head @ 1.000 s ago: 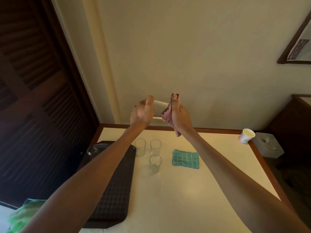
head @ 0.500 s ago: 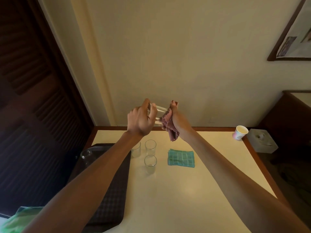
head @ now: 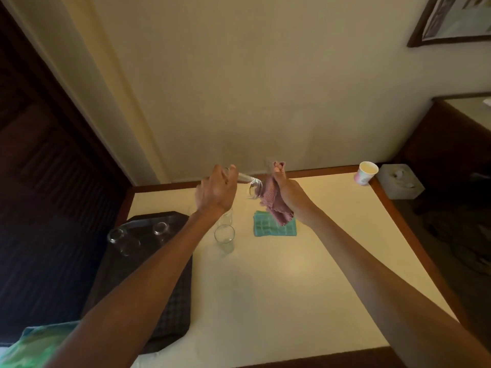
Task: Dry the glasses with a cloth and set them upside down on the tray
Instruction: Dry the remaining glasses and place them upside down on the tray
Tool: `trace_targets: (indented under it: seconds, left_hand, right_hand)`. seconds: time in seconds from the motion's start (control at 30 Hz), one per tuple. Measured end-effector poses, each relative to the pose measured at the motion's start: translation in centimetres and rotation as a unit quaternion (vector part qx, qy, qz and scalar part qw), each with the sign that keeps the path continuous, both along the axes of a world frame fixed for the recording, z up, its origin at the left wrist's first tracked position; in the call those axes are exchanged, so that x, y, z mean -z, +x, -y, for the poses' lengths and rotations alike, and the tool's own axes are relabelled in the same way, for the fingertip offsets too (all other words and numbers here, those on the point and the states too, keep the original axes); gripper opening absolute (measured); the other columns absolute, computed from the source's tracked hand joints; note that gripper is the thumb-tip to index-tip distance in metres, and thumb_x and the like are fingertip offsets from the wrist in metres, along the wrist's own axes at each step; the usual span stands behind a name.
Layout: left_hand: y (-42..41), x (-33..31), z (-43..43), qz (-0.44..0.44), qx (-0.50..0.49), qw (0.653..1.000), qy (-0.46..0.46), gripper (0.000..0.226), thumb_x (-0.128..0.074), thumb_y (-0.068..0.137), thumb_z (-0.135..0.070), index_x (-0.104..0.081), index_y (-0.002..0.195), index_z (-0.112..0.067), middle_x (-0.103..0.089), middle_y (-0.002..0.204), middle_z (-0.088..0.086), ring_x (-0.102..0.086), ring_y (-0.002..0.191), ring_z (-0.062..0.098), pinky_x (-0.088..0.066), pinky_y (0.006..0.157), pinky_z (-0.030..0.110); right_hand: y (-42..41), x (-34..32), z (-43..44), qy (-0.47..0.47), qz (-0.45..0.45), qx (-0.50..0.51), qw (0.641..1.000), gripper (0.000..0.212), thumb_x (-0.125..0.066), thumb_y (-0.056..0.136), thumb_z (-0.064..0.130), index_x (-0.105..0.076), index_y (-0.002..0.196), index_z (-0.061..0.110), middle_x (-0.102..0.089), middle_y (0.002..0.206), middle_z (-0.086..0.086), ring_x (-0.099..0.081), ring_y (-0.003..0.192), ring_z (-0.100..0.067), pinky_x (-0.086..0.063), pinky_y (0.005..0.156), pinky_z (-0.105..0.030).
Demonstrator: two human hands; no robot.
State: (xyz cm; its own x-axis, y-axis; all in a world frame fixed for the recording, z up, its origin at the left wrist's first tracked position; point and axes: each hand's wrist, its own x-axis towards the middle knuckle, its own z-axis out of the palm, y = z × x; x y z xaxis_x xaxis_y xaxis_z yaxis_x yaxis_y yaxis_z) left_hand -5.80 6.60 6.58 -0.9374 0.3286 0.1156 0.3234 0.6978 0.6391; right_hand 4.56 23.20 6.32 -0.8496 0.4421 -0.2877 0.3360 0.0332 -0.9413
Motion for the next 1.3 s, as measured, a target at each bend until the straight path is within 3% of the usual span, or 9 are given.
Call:
trace_targets:
  seconds: [0.07,0.23,0.4,0.57,0.73,0.9,1.1,1.2,1.3]
  left_hand:
    - [1.0,1.3,-0.3,0.010,0.009,0.999,-0.048,0.052,-0.032,0.102,-0.063,-0.057,0.109,-0.018,-0.070,0.105,0.012,-0.065,0.098,0.035,-0.053,0.092,0.048]
    - [2.9,6.1,-1.1,0.068,0.038,0.985,-0.157,0.066,-0.037,0.100,-0.067,-0.039,0.140,-0.015,-0.061,0.140,0.012,-0.060,0.120,0.040,-0.046,0.099,0.047]
    - [5.0,10.7,-1.2,0.071,0.126,0.957,-0.253,0.066,-0.041,0.097,-0.069,-0.038,0.140,-0.018,-0.063,0.134,0.014,-0.063,0.115,0.040,-0.052,0.096,0.050]
    - [6.8,13.5,-1.2,0.085,0.215,0.917,-0.324,0.062,-0.047,0.099,-0.062,-0.041,0.145,-0.020,-0.060,0.129,0.017,-0.059,0.118,0.039,-0.046,0.096,0.044]
    - [7.0,15.5,-0.8,0.117,0.250,0.904,-0.327,0.064,-0.058,0.096,-0.059,-0.042,0.148,-0.024,-0.054,0.129,0.018,-0.059,0.119,0.040,-0.046,0.098,0.043]
    - [6.9,16.5,-0.5,0.119,0.255,0.905,-0.319,0.067,-0.062,0.094,-0.060,-0.044,0.148,-0.025,-0.051,0.125,0.017,-0.059,0.115,0.039,-0.050,0.095,0.042]
    - [5.5,14.1,-1.4,0.209,0.275,0.868,-0.356,0.092,-0.065,0.088,-0.069,-0.024,0.161,-0.030,-0.048,0.144,0.019,-0.054,0.130,0.038,-0.044,0.103,0.041]
    - [3.2,10.2,-2.0,0.230,0.276,0.868,-0.342,0.071,-0.064,0.096,-0.056,-0.041,0.154,-0.022,-0.055,0.147,0.010,-0.056,0.129,0.029,-0.045,0.100,0.035]
    - [0.3,6.6,-1.8,0.253,0.223,0.918,-0.211,0.040,-0.060,0.102,-0.040,-0.064,0.132,-0.014,-0.066,0.134,0.009,-0.065,0.110,0.027,-0.050,0.092,0.034]
  right_hand:
    - [0.8,1.3,-1.0,0.007,0.034,0.018,0.999,0.058,-0.036,0.102,0.058,-0.065,0.085,0.011,-0.071,0.092,-0.018,-0.070,0.079,-0.032,-0.056,0.080,-0.039]
    - [2.2,4.6,-2.5,-0.016,0.078,0.043,0.996,0.065,-0.030,0.105,0.055,-0.067,0.094,0.003,-0.070,0.088,-0.014,-0.067,0.074,-0.024,-0.049,0.057,-0.020]
    - [3.8,8.7,-3.4,-0.076,0.103,0.066,0.990,0.062,-0.037,0.101,0.060,-0.067,0.092,0.006,-0.073,0.098,-0.020,-0.070,0.087,-0.034,-0.057,0.083,-0.040]
    - [5.6,11.1,-3.9,-0.145,0.122,0.072,0.979,0.063,-0.040,0.100,0.061,-0.064,0.105,0.004,-0.073,0.097,-0.020,-0.072,0.075,-0.031,-0.059,0.071,-0.037]
    - [5.9,11.8,-4.2,-0.182,0.124,0.082,0.972,0.051,-0.043,0.097,0.063,-0.065,0.103,0.017,-0.071,0.099,-0.002,-0.069,0.090,-0.018,-0.054,0.072,-0.029]
    - [5.2,12.0,-4.2,-0.220,0.105,0.080,0.967,0.059,-0.046,0.097,0.059,-0.061,0.127,0.011,-0.069,0.121,-0.009,-0.066,0.109,-0.025,-0.054,0.090,-0.035]
    - [3.7,11.6,-4.1,-0.198,0.104,0.073,0.972,0.051,-0.058,0.097,0.047,-0.063,0.122,0.003,-0.069,0.120,-0.015,-0.067,0.109,-0.031,-0.053,0.099,-0.043]
    - [2.8,10.6,-3.7,-0.187,0.097,0.056,0.976,0.053,-0.062,0.095,0.047,-0.064,0.121,0.001,-0.070,0.119,-0.017,-0.067,0.108,-0.031,-0.053,0.100,-0.043]
    - [1.6,9.1,-3.1,-0.185,0.086,0.036,0.978,0.056,-0.062,0.092,0.052,-0.066,0.116,0.002,-0.071,0.117,-0.016,-0.068,0.106,-0.030,-0.053,0.098,-0.042]
